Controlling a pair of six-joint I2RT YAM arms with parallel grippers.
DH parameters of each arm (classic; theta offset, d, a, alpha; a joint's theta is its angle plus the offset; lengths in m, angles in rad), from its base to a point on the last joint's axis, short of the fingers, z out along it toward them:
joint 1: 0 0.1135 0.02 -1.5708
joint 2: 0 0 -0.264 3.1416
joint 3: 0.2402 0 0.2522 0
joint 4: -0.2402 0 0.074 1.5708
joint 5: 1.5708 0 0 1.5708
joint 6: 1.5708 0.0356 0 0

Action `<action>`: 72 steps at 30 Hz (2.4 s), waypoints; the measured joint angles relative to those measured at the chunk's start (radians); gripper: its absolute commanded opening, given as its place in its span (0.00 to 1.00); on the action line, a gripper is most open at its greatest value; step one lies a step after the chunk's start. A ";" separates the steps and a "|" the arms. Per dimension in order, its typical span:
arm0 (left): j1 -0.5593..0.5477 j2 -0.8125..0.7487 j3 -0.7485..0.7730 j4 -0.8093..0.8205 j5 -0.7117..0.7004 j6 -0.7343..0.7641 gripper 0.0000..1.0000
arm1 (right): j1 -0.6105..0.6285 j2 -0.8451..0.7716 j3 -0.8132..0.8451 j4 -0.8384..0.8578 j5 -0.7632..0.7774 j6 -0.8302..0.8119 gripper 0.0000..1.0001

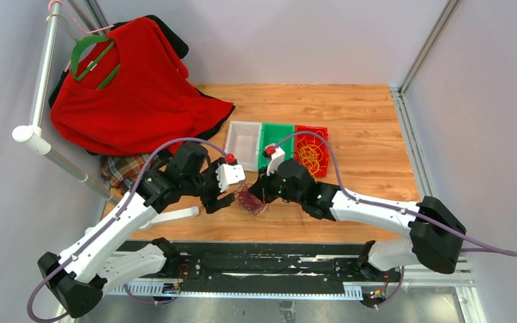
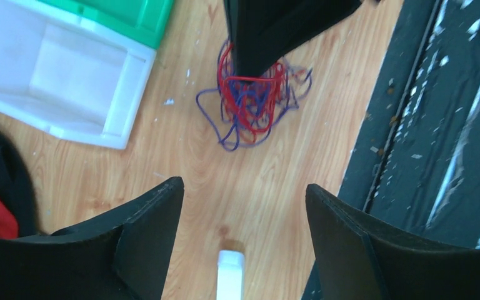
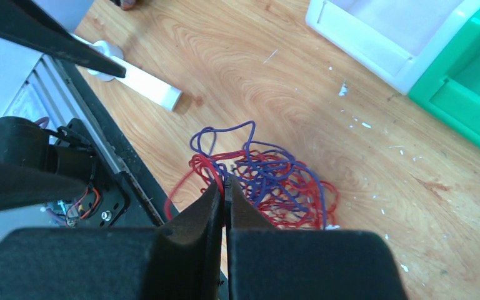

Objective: Untangle the cables

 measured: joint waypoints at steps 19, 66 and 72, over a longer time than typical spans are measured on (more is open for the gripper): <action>0.005 0.026 0.063 0.015 0.173 -0.135 0.08 | 0.093 0.017 0.136 -0.080 0.011 -0.090 0.01; 0.077 0.005 0.112 -0.001 0.346 -0.320 0.11 | 0.126 -0.058 0.104 -0.010 -0.096 -0.132 0.01; 0.077 -0.006 0.112 -0.031 0.346 -0.246 0.01 | 0.130 -0.068 0.109 -0.031 -0.103 -0.142 0.01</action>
